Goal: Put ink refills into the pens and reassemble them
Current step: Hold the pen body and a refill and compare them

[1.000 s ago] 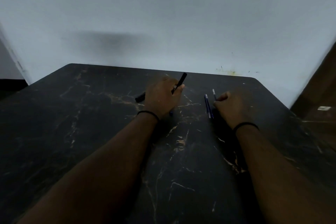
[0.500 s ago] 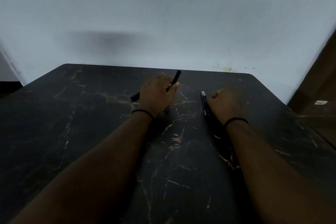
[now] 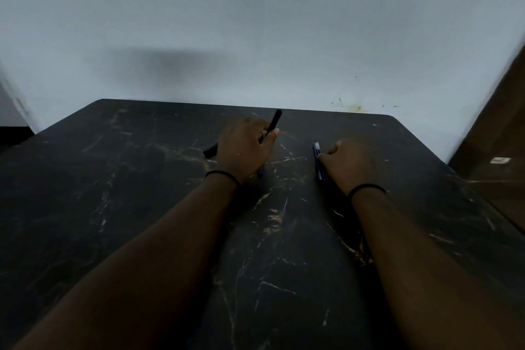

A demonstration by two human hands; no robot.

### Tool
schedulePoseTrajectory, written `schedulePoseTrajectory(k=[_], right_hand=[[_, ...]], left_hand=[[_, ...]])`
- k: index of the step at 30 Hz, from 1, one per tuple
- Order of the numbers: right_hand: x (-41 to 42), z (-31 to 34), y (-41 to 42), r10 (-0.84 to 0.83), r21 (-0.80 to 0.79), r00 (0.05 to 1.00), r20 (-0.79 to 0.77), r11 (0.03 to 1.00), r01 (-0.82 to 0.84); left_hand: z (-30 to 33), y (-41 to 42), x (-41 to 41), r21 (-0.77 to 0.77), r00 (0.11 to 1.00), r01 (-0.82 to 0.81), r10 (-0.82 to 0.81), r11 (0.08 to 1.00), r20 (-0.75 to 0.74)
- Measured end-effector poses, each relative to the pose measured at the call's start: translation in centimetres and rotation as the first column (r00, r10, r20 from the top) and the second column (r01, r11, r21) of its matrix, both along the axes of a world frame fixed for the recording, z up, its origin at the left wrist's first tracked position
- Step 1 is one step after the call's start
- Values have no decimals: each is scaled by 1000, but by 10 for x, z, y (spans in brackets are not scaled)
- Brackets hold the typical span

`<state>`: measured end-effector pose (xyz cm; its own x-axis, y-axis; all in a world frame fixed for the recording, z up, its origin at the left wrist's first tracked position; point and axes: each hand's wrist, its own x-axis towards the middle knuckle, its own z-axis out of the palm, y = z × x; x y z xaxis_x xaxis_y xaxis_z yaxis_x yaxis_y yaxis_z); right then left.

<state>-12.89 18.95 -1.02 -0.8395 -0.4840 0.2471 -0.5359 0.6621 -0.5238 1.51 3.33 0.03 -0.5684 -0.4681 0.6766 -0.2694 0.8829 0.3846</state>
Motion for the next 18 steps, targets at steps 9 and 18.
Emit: schedulePoseTrajectory(k=[9, 18], right_hand=[[0, -3, 0, -9, -70, 999, -35, 997, 7], [2, -3, -7, 11, -91, 1000, -22, 996, -13]], left_hand=[[0, 0, 0, 2, 1000, -2, 2, 1000, -10], [0, 0, 1, 3, 1000, 3, -3, 1000, 5]])
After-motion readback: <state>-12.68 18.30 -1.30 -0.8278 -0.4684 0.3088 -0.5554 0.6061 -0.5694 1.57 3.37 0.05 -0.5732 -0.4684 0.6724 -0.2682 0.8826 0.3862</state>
